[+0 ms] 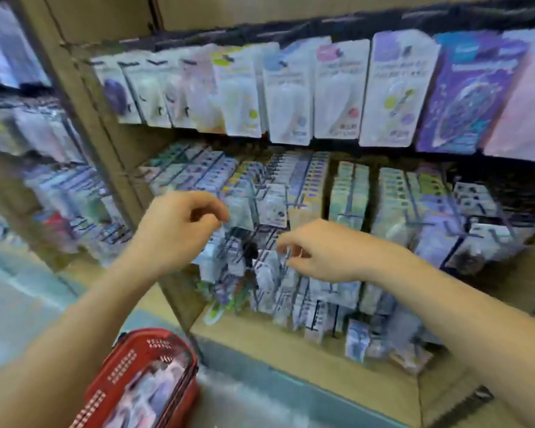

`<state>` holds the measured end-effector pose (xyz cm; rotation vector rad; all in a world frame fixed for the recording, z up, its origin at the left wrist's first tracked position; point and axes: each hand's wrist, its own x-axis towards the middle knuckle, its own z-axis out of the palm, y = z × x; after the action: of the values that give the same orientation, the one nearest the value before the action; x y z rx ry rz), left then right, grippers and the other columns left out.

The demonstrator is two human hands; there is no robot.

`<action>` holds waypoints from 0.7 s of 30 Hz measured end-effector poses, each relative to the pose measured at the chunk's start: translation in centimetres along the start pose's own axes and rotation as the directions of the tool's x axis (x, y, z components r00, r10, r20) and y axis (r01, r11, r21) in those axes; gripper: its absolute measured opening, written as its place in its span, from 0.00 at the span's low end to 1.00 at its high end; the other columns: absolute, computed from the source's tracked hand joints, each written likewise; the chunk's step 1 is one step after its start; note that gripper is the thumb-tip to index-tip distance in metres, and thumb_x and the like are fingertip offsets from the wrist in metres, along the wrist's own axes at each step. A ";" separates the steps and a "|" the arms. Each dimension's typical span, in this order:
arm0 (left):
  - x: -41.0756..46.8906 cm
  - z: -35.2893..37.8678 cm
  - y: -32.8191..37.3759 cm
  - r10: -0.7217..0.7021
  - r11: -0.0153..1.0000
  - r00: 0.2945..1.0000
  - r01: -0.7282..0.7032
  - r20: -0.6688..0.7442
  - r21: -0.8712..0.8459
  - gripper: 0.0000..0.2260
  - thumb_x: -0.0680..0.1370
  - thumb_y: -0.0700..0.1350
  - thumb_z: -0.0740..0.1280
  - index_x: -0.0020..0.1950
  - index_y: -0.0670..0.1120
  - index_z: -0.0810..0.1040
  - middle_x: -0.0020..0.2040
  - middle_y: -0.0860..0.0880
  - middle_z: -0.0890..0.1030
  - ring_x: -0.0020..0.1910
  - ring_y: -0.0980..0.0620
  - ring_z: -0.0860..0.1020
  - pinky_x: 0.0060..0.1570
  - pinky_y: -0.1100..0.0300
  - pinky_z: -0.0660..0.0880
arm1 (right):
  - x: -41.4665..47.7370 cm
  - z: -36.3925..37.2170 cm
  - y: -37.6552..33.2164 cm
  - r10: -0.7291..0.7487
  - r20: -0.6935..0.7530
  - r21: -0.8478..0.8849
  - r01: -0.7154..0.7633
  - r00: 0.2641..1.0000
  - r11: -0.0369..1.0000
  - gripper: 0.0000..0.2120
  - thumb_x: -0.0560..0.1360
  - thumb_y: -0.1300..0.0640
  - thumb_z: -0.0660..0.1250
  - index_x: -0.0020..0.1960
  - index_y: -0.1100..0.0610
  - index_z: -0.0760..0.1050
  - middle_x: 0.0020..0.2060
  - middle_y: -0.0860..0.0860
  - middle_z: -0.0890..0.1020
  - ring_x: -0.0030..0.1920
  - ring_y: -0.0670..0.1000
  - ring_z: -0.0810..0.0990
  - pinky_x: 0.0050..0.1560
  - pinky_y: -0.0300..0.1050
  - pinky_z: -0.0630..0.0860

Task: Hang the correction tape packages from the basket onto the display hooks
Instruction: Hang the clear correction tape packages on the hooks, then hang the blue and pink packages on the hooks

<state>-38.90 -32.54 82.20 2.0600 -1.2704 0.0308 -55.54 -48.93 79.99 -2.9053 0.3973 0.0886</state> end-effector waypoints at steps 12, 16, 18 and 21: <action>-26.9 -0.6 -28.3 -0.767 0.640 0.640 0.762 0.029 0.096 0.13 0.75 0.38 0.64 0.39 0.57 0.77 0.30 0.55 0.77 0.34 0.53 0.78 0.37 0.60 0.72 | 10.8 23.0 -12.9 0.035 0.253 0.283 -0.109 0.967 0.953 0.14 0.79 0.55 0.65 0.64 0.51 0.77 0.48 0.47 0.82 0.50 0.50 0.82 0.51 0.44 0.75; -33.2 1.3 -34.5 -0.902 0.432 0.430 0.901 0.038 0.046 0.10 0.75 0.40 0.65 0.45 0.54 0.81 0.41 0.52 0.85 0.42 0.51 0.83 0.44 0.57 0.78 | 14.9 29.5 -16.7 -0.017 0.282 0.404 -0.103 0.959 0.909 0.11 0.78 0.59 0.67 0.58 0.49 0.78 0.39 0.44 0.79 0.34 0.42 0.76 0.38 0.40 0.71; -35.2 2.4 -37.0 -0.943 0.332 0.330 0.942 0.037 0.046 0.10 0.75 0.39 0.65 0.50 0.51 0.83 0.49 0.49 0.86 0.50 0.45 0.83 0.49 0.55 0.77 | 17.6 32.2 -18.0 -0.015 0.292 0.448 -0.123 0.956 0.885 0.11 0.77 0.61 0.68 0.56 0.48 0.77 0.39 0.44 0.79 0.35 0.46 0.77 0.42 0.45 0.74; -36.2 4.0 -40.6 -0.980 0.198 0.198 0.980 0.034 0.003 0.13 0.76 0.37 0.64 0.56 0.48 0.83 0.55 0.48 0.85 0.55 0.47 0.81 0.54 0.58 0.74 | 22.3 35.8 -19.3 -0.023 0.311 0.503 -0.144 0.950 0.852 0.11 0.77 0.61 0.69 0.56 0.49 0.78 0.41 0.46 0.80 0.38 0.44 0.78 0.43 0.36 0.73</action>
<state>-26.86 4.04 43.64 2.4759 0.3190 -0.6173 -29.99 -28.88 46.86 -2.2899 0.3860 0.3759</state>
